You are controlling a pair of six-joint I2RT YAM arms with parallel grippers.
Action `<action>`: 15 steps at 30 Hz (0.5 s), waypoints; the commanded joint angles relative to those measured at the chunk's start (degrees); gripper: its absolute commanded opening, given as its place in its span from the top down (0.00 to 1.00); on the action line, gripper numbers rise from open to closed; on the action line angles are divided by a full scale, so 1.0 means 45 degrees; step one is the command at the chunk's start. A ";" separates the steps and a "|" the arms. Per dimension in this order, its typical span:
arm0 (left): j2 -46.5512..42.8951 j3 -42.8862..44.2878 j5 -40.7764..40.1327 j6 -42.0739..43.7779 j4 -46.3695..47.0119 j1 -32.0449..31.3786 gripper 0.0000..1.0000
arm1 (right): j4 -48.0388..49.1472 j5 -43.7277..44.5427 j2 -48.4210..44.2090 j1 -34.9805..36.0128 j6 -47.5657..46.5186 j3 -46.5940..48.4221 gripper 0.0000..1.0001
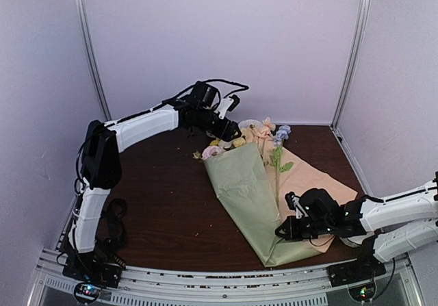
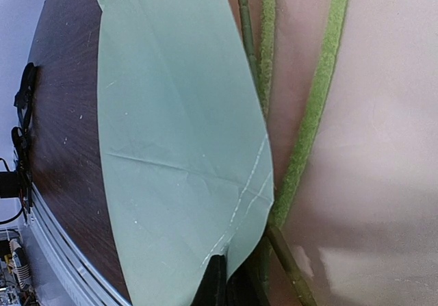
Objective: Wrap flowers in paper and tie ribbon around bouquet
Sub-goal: Press the fold line on the 2/3-folded wrapping paper.
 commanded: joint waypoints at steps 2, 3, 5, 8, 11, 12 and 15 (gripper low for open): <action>0.1680 0.1152 -0.1454 -0.0203 -0.1126 0.0272 0.32 | -0.0334 0.0512 -0.0295 -0.0070 0.0109 -0.0063 1.00; 0.1817 0.1108 -0.1619 -0.0446 -0.1098 0.0358 0.33 | -0.0389 0.0556 -0.0327 -0.0069 0.0115 -0.0057 1.00; 0.2020 0.0992 -0.1818 -0.0781 -0.0982 0.0532 0.34 | -0.0404 0.0604 -0.0398 -0.0060 0.0175 -0.0118 1.00; 0.2251 0.0809 -0.1659 -0.0510 -0.0688 0.0577 0.34 | -0.0386 0.0664 -0.0504 -0.0071 0.0280 -0.0208 1.00; 0.2661 0.0938 -0.1935 -0.0288 -0.0820 0.0580 0.34 | -0.0575 0.0794 -0.0592 -0.0070 0.0323 -0.0209 1.00; 0.2804 0.0995 -0.2053 -0.0208 -0.0933 0.0577 0.34 | -0.0626 0.0835 -0.0632 -0.0071 0.0357 -0.0197 1.00; 0.3133 0.1015 -0.2203 0.0002 -0.1140 0.0577 0.34 | -0.0793 0.0933 -0.0782 -0.0058 0.0506 -0.0209 1.00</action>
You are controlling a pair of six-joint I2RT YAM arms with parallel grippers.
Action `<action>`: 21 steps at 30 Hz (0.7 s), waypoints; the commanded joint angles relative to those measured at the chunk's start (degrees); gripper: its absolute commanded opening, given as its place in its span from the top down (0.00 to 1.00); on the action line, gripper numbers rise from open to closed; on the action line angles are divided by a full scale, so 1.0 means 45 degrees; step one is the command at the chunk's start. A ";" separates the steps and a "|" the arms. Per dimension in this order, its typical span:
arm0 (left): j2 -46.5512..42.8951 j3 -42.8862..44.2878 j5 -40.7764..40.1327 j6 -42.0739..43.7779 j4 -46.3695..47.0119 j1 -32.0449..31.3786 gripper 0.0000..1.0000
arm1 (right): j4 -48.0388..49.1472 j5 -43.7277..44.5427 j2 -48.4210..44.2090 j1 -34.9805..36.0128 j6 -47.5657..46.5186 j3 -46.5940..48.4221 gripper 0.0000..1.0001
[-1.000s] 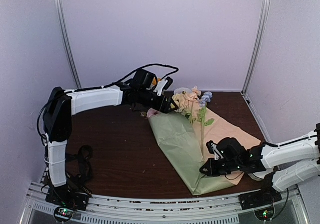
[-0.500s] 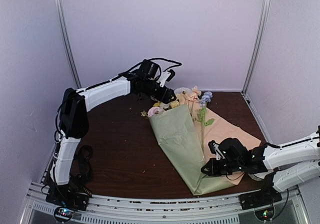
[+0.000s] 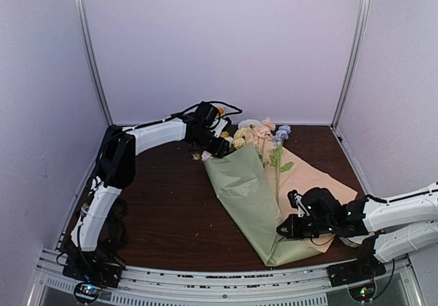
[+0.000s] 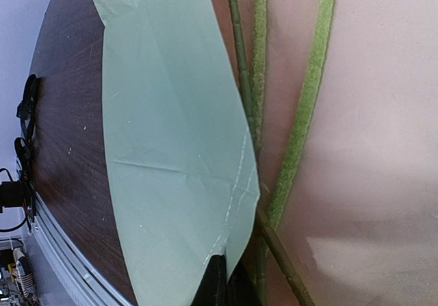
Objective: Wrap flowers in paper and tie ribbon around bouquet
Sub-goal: Press the fold line on the 2/3-folded wrapping paper.
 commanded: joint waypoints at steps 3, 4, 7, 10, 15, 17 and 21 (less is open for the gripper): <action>0.0701 0.0220 -0.0607 0.0368 -0.0178 0.0026 0.42 | -0.0652 0.0657 -0.0497 -0.0066 0.0477 -0.0411 1.00; 0.0687 0.0231 -0.0689 0.0374 -0.0193 0.0014 0.41 | -0.0655 0.0661 -0.0534 -0.0071 0.0565 -0.0465 1.00; 0.0702 0.0305 -0.1178 0.0354 -0.0270 0.0042 0.40 | -0.0403 0.0761 -0.0516 -0.0071 0.0899 -0.0977 1.00; 0.0685 0.0311 -0.1174 0.0268 -0.0329 0.0137 0.40 | 0.0329 0.0763 -0.0141 -0.0198 0.1242 -0.1558 1.00; -0.0060 0.0261 -0.1093 0.0347 -0.0274 0.0150 0.37 | 0.0670 0.0526 0.0578 -0.0288 0.1180 -0.1537 1.00; -0.0864 -0.0082 -0.1303 0.0501 -0.0076 0.0162 0.34 | 0.0468 0.0604 0.0596 -0.0319 0.1117 -0.1479 1.00; -0.2992 -0.1653 -0.1807 0.0723 0.0538 0.0126 0.32 | 0.0040 0.0835 0.0347 -0.0331 0.1057 -0.1439 1.00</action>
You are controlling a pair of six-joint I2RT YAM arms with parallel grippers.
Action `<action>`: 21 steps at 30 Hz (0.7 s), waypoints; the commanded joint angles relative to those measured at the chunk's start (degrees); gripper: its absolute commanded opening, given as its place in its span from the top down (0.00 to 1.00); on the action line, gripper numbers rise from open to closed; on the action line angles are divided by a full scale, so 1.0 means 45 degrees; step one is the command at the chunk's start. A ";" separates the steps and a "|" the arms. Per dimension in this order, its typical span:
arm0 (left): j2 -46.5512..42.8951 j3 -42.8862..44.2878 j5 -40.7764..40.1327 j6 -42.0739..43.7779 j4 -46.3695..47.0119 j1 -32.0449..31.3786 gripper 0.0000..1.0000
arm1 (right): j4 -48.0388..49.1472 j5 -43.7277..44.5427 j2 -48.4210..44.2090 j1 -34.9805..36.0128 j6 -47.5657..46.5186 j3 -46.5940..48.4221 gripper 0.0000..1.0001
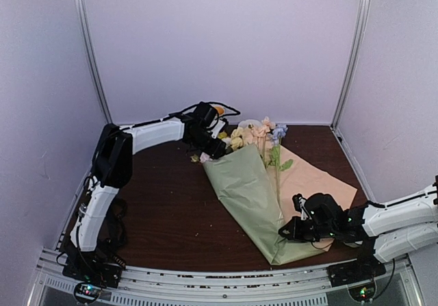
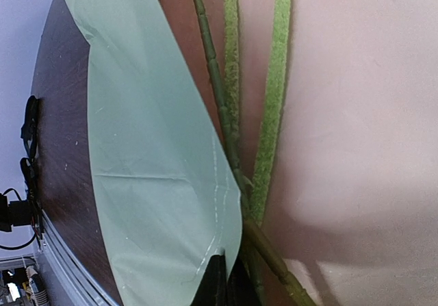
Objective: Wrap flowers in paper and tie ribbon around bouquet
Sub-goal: Press the fold line on the 2/3-folded wrapping paper.
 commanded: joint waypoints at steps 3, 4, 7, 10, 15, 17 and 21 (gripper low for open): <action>-0.4697 -0.3139 -0.1344 0.0604 0.1457 -0.0231 0.32 | -0.1643 0.0694 0.0025 -0.0175 -0.0021 -0.0303 1.00; -0.5311 -0.3852 -0.1544 0.0752 0.1728 -0.0424 0.31 | -0.1631 0.0674 0.0004 -0.0167 -0.0031 -0.0302 1.00; -0.6820 -0.5962 -0.1743 0.1362 0.2387 -0.1240 0.32 | -0.1630 0.0562 0.0091 -0.0184 -0.0089 -0.0253 1.00; -0.7289 -0.7634 -0.0516 0.2360 0.2685 -0.2224 0.37 | -0.1612 0.0498 0.0167 -0.0212 -0.0151 -0.0218 1.00; -0.5882 -0.8016 0.0533 0.2941 0.1771 -0.2775 0.45 | -0.1628 0.0446 0.0211 -0.0202 -0.0200 -0.0231 1.00; -0.5298 -0.7796 0.0097 0.2929 0.1731 -0.2766 0.46 | -0.1634 0.0387 0.0269 -0.0218 -0.0232 -0.0228 1.00; -0.4127 -0.6662 -0.1008 0.2824 0.1440 -0.2533 0.46 | -0.1641 0.0270 0.0333 -0.0212 -0.0310 -0.0248 1.00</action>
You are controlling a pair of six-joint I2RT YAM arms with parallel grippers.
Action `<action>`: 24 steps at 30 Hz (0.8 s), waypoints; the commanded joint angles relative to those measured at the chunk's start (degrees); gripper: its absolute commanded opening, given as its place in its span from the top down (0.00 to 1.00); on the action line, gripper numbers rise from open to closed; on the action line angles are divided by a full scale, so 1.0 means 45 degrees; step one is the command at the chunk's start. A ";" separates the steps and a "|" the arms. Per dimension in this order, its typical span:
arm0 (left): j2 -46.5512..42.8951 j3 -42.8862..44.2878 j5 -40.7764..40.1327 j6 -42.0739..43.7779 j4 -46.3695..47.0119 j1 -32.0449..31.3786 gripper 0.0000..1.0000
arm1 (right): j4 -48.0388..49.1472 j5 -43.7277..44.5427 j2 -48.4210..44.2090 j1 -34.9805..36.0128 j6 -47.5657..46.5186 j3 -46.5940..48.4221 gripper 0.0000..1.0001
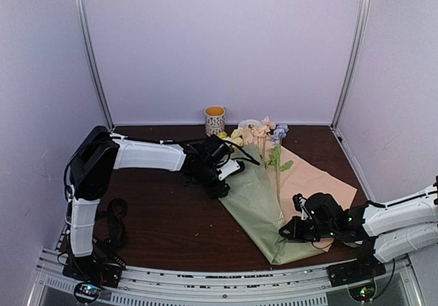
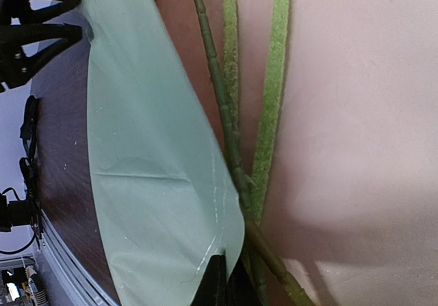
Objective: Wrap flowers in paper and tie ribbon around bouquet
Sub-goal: Press the fold line on the 2/3-folded wrapping paper.
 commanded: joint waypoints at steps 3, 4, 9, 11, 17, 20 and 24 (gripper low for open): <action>0.1135 0.1616 -0.0886 -0.0405 -0.0404 0.0952 0.46 | -0.1559 0.0266 0.0315 -0.0191 -0.0240 -0.0293 1.00; 0.1265 0.1676 -0.0946 -0.0618 -0.0404 0.1093 0.46 | -0.1585 0.0281 0.0261 -0.0172 -0.0239 -0.0309 1.00; 0.1621 0.1586 -0.0919 -0.1359 -0.0548 0.1895 0.46 | -0.1756 0.0330 0.0088 -0.0194 -0.0284 -0.0304 1.00; 0.1764 0.1601 -0.0974 -0.1531 -0.0556 0.2199 0.46 | -0.1860 0.0330 0.0139 -0.0192 -0.0370 -0.0252 1.00; 0.2369 0.2357 -0.1205 -0.1759 -0.0973 0.2561 0.45 | -0.1767 0.0180 0.0446 -0.0177 -0.0501 -0.0105 1.00; 0.2808 0.3001 -0.1729 -0.1942 -0.1536 0.2672 0.45 | -0.1763 0.0161 0.0426 -0.0194 -0.0478 -0.0126 1.00; 0.2812 0.3178 -0.1954 -0.2332 -0.1690 0.3096 0.46 | -0.1797 0.0135 0.0358 -0.0193 -0.0473 -0.0150 1.00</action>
